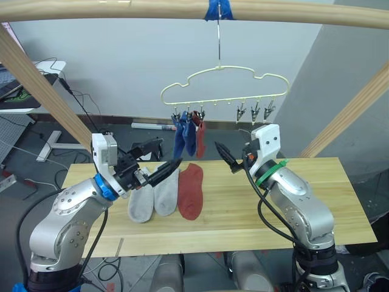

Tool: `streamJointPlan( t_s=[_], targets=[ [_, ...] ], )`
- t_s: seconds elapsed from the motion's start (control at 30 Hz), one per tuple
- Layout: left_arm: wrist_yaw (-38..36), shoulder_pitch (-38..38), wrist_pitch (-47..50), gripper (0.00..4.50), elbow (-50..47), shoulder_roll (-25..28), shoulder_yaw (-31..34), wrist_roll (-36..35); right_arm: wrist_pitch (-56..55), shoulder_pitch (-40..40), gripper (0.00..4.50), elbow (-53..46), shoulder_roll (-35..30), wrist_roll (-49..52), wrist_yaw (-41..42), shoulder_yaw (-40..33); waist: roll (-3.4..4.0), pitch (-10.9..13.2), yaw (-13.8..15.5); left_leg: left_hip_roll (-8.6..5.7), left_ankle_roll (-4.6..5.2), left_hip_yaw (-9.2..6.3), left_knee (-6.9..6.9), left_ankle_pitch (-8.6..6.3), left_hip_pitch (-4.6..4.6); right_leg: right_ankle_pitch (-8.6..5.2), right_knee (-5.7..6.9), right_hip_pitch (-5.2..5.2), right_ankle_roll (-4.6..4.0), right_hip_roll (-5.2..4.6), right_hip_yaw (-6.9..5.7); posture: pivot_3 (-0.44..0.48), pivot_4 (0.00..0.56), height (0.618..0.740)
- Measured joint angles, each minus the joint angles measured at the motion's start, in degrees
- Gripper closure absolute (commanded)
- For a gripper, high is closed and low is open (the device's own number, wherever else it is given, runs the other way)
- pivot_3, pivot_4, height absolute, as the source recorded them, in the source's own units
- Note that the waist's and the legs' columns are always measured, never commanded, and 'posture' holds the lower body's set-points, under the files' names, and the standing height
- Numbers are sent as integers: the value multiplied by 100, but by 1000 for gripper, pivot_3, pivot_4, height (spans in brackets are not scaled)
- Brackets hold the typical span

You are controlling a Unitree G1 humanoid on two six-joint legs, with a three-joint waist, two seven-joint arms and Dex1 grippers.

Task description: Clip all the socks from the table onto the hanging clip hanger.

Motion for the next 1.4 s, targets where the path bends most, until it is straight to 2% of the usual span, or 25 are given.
streamJointPlan(
  t_s=[0.07, 0.1, 0.13, 0.3, 0.53, 0.77, 1.4],
  targets=[
    [-213, 46, -247, 0, -17, 55, -52, 158, -105, -111, 1256, 151, 70, -35, -101, 8, 4, 3, 33, -1, 0, 3, 1, 0, 0, -1, -1, 1, -3, -2, 2, 38, 236, 740],
    [-236, 48, -321, 0, -17, 35, -70, 200, -156, -158, 1592, 234, 74, -72, -147, 6, 4, 2, 53, -1, 0, 2, 1, 0, 0, -1, -2, 1, -3, -2, 2, 22, 209, 740],
    [-242, 49, -392, 0, -17, 27, -104, 260, -212, -169, 1960, 283, 59, -86, -166, -3, 3, 1, 89, -1, 0, 2, 1, 0, 0, -2, -3, 2, -3, -1, 2, 22, 209, 740],
    [-201, -160, -502, 0, 19, -119, -222, 279, -647, -290, 1960, 702, 141, -377, -501, -110, 1, -2, 149, -1, 0, 0, 0, 0, -3, 7, -6, 1, 12, -1, -3, -7, 167, 740],
    [-192, -370, -544, 0, 61, -181, -221, 328, -982, -337, 1960, 1050, 184, -640, -967, -437, 0, -10, 137, -1, 0, 1, -2, 0, -3, 16, -5, 1, 24, -1, -4, -8, 159, 740],
    [-161, -369, -653, 0, 67, -268, -238, 447, -1004, -379, 1960, 1138, 186, -640, -1031, -498, -1, -25, 136, -1, 0, 1, 0, 0, -2, 20, -4, 2, 24, -1, -4, -2, 141, 740],
    [49, -416, -775, 0, 35, -282, -313, 500, -1422, -893, 1960, 1737, 204, -633, -818, -469, 1, -136, 144, -1, 1, 0, 2, 1, 4, 24, 5, 4, 20, 0, -6, 41, 139, 740]
  ],
)
